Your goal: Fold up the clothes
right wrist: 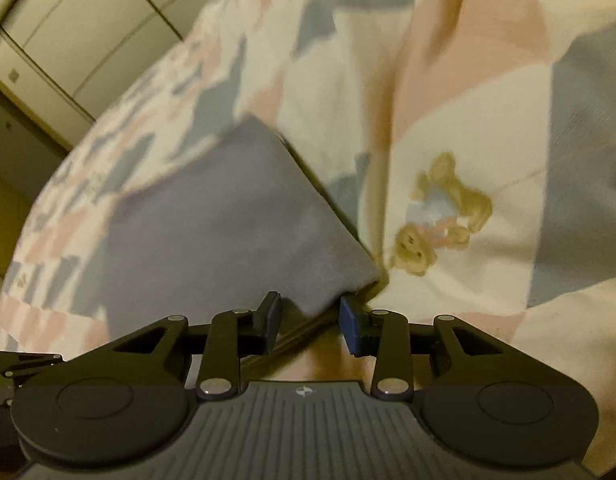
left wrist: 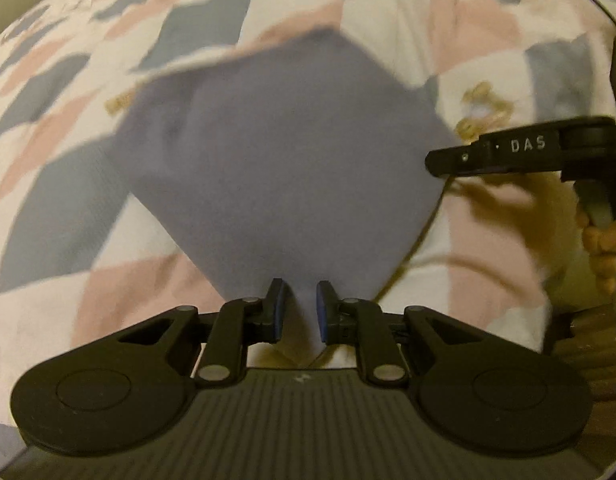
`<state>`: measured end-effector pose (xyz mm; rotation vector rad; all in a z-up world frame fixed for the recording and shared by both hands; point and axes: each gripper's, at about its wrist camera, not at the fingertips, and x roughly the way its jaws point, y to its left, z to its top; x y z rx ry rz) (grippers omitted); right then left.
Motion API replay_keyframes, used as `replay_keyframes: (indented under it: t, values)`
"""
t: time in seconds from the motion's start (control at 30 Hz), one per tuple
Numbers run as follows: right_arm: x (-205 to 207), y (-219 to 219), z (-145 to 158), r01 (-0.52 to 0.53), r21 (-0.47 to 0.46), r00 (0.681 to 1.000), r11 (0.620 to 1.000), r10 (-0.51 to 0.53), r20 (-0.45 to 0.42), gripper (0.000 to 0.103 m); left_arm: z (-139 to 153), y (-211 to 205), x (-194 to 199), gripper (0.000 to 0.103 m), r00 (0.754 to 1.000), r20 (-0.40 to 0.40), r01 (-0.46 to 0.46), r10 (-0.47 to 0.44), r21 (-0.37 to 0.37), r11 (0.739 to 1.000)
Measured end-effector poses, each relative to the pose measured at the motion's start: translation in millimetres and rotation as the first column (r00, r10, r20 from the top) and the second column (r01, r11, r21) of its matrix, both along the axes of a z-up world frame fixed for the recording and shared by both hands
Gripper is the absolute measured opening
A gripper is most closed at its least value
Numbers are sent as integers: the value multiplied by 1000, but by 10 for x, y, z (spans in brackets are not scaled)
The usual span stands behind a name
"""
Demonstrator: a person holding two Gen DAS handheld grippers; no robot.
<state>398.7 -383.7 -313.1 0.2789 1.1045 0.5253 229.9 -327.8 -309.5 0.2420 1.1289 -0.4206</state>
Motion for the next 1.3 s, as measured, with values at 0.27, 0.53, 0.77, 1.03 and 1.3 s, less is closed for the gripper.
replay_keyframes:
  t: [0.27, 0.53, 0.77, 1.03, 1.3]
  values:
    - [-146, -223, 191, 73, 103, 994, 992, -64, -88, 42, 295, 70, 51, 14, 986, -68, -147, 154, 99, 984]
    - [-240, -267, 99, 185, 158, 964, 970, -148, -219, 64, 243, 91, 168, 26, 963, -125, -219, 238, 149, 964]
    - [-443, -252, 106, 287, 105, 941, 952, -261, -214, 69, 180, 139, 161, 32, 975, -139, -158, 176, 130, 979]
    - [-828, 3, 89, 420, 76, 893, 905, -396, -213, 79, 135, 361, 186, 35, 981, -168, -76, 95, 119, 990]
    - [-1130, 327, 144, 512, 81, 845, 855, -484, -228, 81, 151, 689, 208, 36, 985, -172, -11, 34, 132, 991]
